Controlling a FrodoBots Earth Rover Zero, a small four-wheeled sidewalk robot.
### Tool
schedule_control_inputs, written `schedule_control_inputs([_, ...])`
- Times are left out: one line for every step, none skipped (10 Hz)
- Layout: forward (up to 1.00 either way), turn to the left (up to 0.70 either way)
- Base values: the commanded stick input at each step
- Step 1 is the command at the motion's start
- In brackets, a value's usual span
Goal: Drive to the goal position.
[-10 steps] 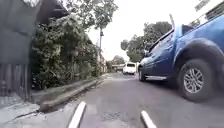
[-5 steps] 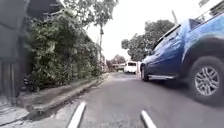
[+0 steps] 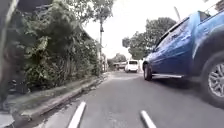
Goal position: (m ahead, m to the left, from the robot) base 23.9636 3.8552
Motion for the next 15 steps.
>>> schedule_control_inputs([0.70,-0.35])
schedule_control_inputs([0.70,-0.35])
schedule_control_inputs([0.70,-0.28])
schedule_control_inputs([0.70,-0.19])
schedule_control_inputs([0.70,-0.10])
schedule_control_inputs([0.70,0.00])
schedule_control_inputs([0.70,0.00])
schedule_control_inputs([0.70,0.00])
schedule_control_inputs([0.70,0.00])
schedule_control_inputs([0.70,0.00])
schedule_control_inputs([0.70,0.00])
schedule_control_inputs([0.70,0.00])
schedule_control_inputs([0.70,0.00])
schedule_control_inputs([0.70,0.00])
schedule_control_inputs([0.70,0.00])
